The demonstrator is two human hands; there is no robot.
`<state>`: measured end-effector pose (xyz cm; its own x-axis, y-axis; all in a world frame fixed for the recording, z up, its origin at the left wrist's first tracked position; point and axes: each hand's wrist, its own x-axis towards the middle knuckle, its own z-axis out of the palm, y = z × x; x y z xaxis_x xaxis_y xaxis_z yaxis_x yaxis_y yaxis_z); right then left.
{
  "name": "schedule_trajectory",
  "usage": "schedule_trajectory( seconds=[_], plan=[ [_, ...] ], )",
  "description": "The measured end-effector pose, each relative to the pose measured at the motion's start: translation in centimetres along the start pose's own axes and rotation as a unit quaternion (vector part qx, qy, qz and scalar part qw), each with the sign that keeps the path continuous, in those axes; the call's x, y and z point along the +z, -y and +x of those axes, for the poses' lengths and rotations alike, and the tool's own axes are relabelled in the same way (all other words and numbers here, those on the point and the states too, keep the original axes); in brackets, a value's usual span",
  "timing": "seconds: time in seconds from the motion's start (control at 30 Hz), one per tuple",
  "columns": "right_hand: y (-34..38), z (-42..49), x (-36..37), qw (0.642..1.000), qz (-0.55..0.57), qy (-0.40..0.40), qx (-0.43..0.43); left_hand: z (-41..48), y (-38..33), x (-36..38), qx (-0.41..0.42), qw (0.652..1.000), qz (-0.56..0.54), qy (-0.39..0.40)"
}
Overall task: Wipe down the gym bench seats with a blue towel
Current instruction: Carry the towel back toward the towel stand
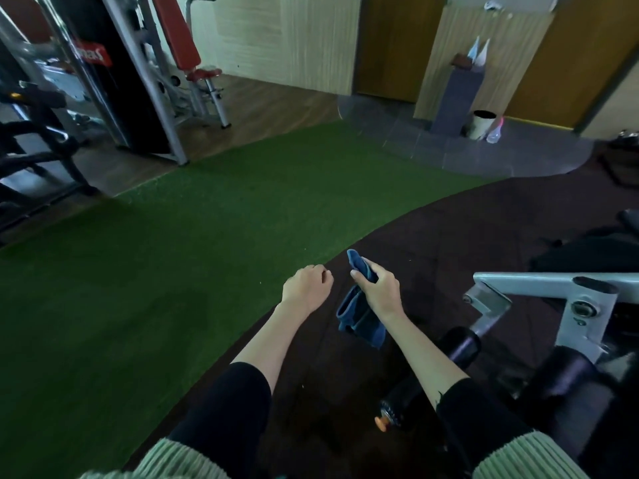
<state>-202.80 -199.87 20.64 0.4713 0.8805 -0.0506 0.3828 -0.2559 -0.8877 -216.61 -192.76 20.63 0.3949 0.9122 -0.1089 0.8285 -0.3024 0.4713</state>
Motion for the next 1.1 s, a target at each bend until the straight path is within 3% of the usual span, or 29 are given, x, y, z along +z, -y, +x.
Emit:
schedule_trajectory(
  seconds=[0.6,1.1],
  plan=[
    [3.1,21.4,5.2,0.985,0.027,-0.154,0.079,26.6,2.1,-4.6,0.134,0.987,0.019,0.09],
    [0.1,45.3,-0.4,0.979,0.007,-0.189,0.082,51.0,-6.8,-0.7,0.176,0.978,0.018,0.113]
  ],
)
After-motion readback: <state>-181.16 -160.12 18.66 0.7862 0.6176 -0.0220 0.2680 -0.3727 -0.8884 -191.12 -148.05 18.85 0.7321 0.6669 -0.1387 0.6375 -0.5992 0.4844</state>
